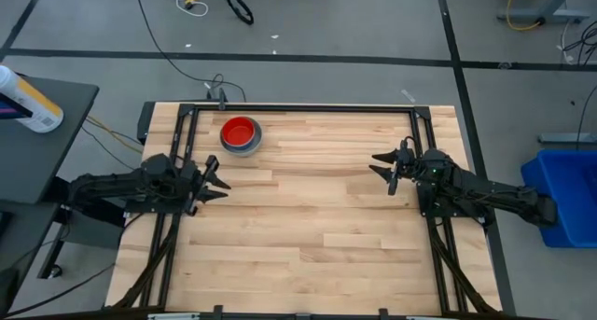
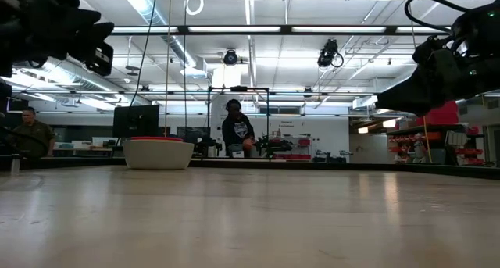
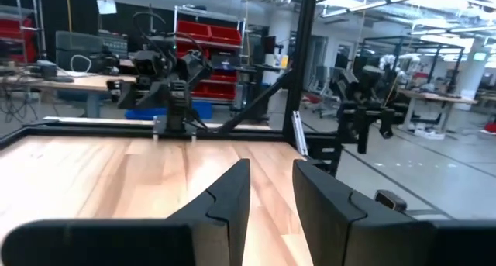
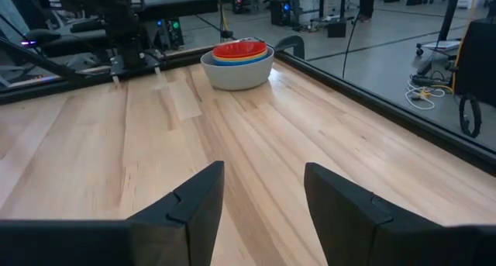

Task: Nest bowls inside each other
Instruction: Return to Home Position

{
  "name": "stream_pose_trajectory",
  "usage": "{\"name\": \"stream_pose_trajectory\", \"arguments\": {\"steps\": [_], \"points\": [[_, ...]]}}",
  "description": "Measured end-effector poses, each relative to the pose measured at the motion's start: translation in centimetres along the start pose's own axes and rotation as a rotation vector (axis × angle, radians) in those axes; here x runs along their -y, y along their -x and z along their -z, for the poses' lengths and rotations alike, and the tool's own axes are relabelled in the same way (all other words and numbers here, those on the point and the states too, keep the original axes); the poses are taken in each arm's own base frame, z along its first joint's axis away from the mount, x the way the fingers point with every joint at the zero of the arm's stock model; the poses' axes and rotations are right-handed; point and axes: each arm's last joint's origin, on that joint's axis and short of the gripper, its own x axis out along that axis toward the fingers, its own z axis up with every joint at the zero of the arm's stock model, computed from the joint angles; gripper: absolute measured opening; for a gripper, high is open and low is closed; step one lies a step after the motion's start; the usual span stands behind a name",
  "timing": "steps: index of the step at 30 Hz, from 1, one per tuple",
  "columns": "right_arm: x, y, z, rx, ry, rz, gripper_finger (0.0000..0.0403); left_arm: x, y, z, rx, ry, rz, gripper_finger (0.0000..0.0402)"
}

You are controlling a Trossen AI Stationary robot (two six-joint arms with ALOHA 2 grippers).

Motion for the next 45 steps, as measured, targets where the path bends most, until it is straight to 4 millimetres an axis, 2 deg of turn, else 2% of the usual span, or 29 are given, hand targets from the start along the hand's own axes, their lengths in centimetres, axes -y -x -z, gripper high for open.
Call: {"name": "stream_pose_trajectory", "arguments": {"steps": [6,11,16,45], "points": [[0.0,0.0,-0.01,0.001,0.0,0.0,0.0193,0.1,0.02,-0.18,0.015,-0.01,0.027,0.0108],[0.0,0.0,-0.01,0.001,0.0,0.0,0.0197,-0.05,0.01,0.0,0.004,-0.015,-0.015,0.0108],[0.0,0.0,0.0,0.0,0.0,0.0,0.0192,-0.2,-0.02,0.53,-0.048,0.007,-0.041,0.0108],[0.0,0.0,0.0,0.0,0.0,0.0,0.0188,-0.24,-0.02,0.61,-0.052,0.012,-0.051,0.0108]]}}
